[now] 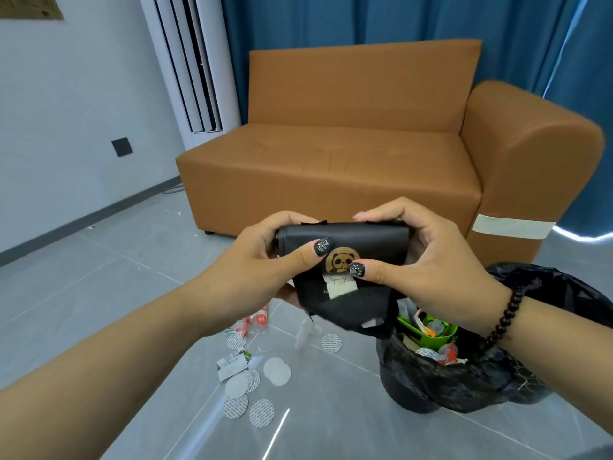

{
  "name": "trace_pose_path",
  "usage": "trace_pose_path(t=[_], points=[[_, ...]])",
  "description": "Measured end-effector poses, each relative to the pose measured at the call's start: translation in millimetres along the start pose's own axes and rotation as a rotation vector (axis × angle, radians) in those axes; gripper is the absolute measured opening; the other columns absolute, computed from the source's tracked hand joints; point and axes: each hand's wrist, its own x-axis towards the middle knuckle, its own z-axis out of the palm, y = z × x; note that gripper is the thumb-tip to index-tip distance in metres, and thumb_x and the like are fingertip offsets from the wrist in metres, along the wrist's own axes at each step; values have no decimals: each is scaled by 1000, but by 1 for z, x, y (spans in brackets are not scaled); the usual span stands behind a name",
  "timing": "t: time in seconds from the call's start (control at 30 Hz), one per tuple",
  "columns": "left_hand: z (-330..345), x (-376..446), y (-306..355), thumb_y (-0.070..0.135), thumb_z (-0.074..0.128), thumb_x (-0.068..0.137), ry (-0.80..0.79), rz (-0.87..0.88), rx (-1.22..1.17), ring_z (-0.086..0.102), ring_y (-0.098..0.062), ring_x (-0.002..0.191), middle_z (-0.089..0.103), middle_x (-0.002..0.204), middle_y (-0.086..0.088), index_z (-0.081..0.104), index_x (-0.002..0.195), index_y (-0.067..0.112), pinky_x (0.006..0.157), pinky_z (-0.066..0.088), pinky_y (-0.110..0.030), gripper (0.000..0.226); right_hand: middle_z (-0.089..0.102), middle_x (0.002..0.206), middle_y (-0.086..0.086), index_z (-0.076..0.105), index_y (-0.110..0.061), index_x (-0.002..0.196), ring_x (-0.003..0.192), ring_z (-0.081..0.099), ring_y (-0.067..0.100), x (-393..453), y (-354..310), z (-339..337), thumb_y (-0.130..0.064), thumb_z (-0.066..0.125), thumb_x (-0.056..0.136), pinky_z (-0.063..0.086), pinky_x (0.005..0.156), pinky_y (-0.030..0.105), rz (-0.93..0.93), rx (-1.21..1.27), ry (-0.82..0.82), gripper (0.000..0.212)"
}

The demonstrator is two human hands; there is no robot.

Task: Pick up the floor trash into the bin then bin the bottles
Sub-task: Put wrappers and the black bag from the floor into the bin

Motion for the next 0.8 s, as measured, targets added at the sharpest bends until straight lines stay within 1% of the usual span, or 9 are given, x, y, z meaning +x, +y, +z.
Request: trace_pose_path(t=[0.1, 0.17, 0.23, 0.3, 0.4, 0.5, 0.6, 0.7, 0.8], points=[[-1, 2, -1, 22, 68, 77, 53, 135, 105, 66, -10, 70, 68, 86, 1, 61, 105, 17, 53, 54, -24, 29, 68, 105, -6, 68, -26, 98, 98, 65, 14, 2, 2, -3, -30, 76, 64, 55, 78, 28, 100, 48, -27, 35], [-4, 4, -4, 20, 73, 82, 83, 284, 283, 66, -9, 81, 67, 95, 6, 62, 107, 23, 62, 56, -25, 27, 67, 104, 4, 70, -22, 99, 94, 65, 20, 1, 1, -3, -34, 70, 73, 55, 71, 31, 285, 255, -99, 29], [-6, 4, -8, 21, 67, 82, 95, 388, 501, 64, -12, 91, 66, 103, 14, 62, 108, 31, 71, 56, -29, 29, 65, 105, 15, 68, -14, 106, 92, 65, 26, 1, 2, -2, -38, 62, 78, 56, 66, 35, 440, 369, -140, 38], [-5, 3, -12, 23, 66, 82, 91, 417, 595, 63, -13, 93, 64, 106, 19, 61, 110, 36, 70, 55, -31, 31, 63, 101, 18, 64, -4, 107, 89, 64, 27, 0, 4, -2, -35, 59, 76, 58, 63, 36, 505, 388, -135, 44], [0, 2, -13, 25, 72, 83, 56, 313, 424, 64, -15, 90, 64, 102, 14, 60, 112, 32, 63, 56, -27, 32, 66, 97, 16, 67, -3, 100, 82, 65, 25, 0, 4, -3, -28, 65, 72, 57, 59, 33, 464, 382, -58, 38], [5, 2, -12, 38, 67, 82, 7, 28, 45, 70, -22, 90, 66, 108, -5, 58, 116, 21, 66, 59, -35, 39, 70, 94, 14, 72, -9, 94, 81, 69, 26, 1, 2, -6, -23, 71, 66, 56, 60, 32, 334, 345, 9, 32], [11, 3, -14, 49, 59, 84, -55, -192, -155, 71, -25, 92, 68, 110, -14, 57, 120, 11, 71, 58, -33, 52, 73, 95, 5, 74, -16, 92, 87, 70, 23, 3, 2, -8, -15, 78, 72, 57, 69, 33, 164, 84, 49, 21], [16, 8, -14, 33, 59, 77, -6, -194, -228, 72, -23, 86, 71, 100, -10, 60, 113, 10, 69, 59, -30, 43, 70, 101, 2, 73, -23, 94, 94, 67, 21, 1, 5, -7, -13, 78, 74, 56, 81, 38, 87, -24, 64, 23], [23, 15, -15, 23, 61, 81, 68, -123, -240, 72, -24, 85, 69, 103, -11, 59, 114, 9, 65, 59, -29, 35, 67, 108, 6, 65, -20, 109, 99, 67, 24, 2, 7, -9, -11, 75, 75, 57, 83, 39, 233, 154, 140, 37]])
